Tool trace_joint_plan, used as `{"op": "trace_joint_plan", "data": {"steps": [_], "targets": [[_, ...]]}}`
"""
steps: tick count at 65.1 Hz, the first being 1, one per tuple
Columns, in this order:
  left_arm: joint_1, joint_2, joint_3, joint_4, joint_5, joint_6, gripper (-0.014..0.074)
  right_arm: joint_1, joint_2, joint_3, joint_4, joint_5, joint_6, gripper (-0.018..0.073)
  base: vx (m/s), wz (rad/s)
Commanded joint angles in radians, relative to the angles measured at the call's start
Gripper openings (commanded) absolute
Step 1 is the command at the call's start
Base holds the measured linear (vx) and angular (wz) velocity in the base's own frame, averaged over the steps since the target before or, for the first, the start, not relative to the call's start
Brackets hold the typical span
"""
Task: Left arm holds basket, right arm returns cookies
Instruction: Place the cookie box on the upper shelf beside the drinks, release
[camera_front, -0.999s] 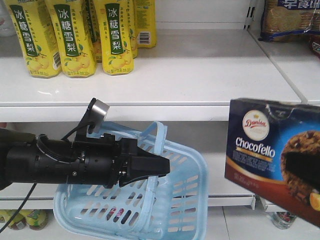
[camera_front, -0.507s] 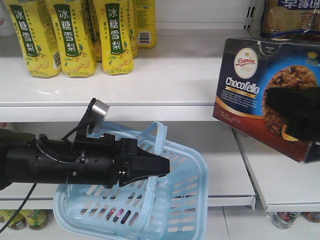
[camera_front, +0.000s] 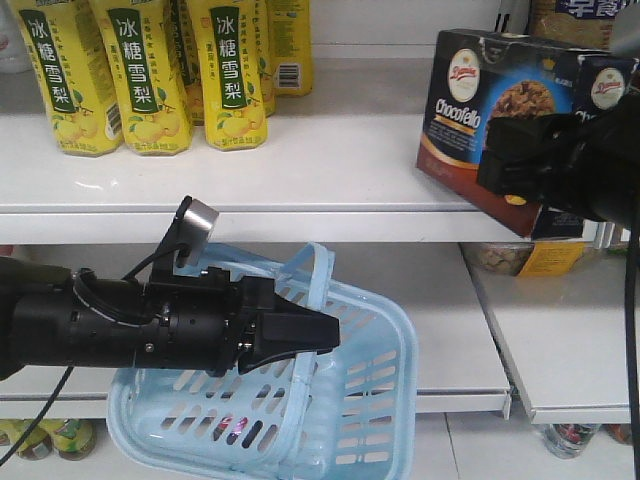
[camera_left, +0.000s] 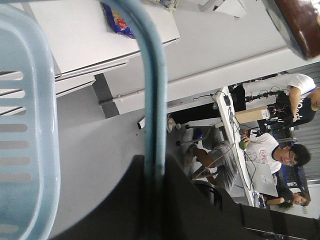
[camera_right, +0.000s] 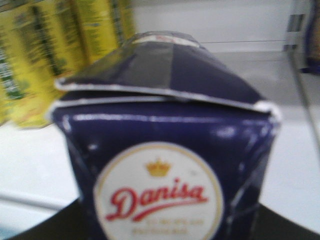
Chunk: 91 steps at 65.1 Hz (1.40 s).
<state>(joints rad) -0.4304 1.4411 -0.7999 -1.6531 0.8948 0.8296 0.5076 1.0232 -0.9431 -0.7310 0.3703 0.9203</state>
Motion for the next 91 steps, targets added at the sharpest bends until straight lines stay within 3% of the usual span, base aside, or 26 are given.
{"op": "trace_joint_plan", "data": {"steps": [1, 9, 25, 33, 40, 52, 60, 79, 91], "targets": [[0.004, -0.034, -0.033, -0.127, 0.019, 0.012, -0.0003, -0.061, 0.010, -0.036, -0.142, -0.084, 0.120, 0.0087, 0.00, 0.00], [0.004, -0.034, -0.033, -0.127, 0.019, 0.012, -0.0003, -0.119, 0.037, -0.036, -0.186, -0.114, 0.167, 0.0087, 0.00, 0.00], [0.004, -0.034, -0.033, -0.127, 0.019, 0.012, -0.0003, -0.232, 0.114, -0.036, -0.190, -0.198, 0.179, 0.0087, 0.00, 0.00], [0.004, -0.034, -0.033, -0.127, 0.019, 0.012, -0.0003, -0.274, 0.158, -0.036, -0.245, -0.263, 0.179, 0.0089, 0.00, 0.00], [0.004, -0.034, -0.033, -0.127, 0.019, 0.012, -0.0003, -0.294, 0.195, -0.044, -0.296, -0.315, 0.180, 0.0099, 0.00, 0.00], [0.004, -0.034, -0.033, -0.127, 0.019, 0.012, -0.0003, -0.299, 0.251, -0.104, -0.299, -0.318, 0.179, 0.0146, 0.00, 0.00], [0.004, -0.034, -0.033, -0.127, 0.019, 0.012, -0.0003, -0.299, 0.271, -0.132, -0.299, -0.320, 0.176, 0.0223, 0.00, 0.00], [0.004, -0.034, -0.033, -0.127, 0.019, 0.012, -0.0003, -0.296, 0.270, -0.133, -0.299, -0.332, 0.176, 0.0524, 0.00, 0.00], [0.004, -0.034, -0.033, -0.127, 0.019, 0.012, -0.0003, -0.296, 0.241, -0.126, -0.288, -0.328, 0.183, 0.0603, 0.00, 0.00]]}}
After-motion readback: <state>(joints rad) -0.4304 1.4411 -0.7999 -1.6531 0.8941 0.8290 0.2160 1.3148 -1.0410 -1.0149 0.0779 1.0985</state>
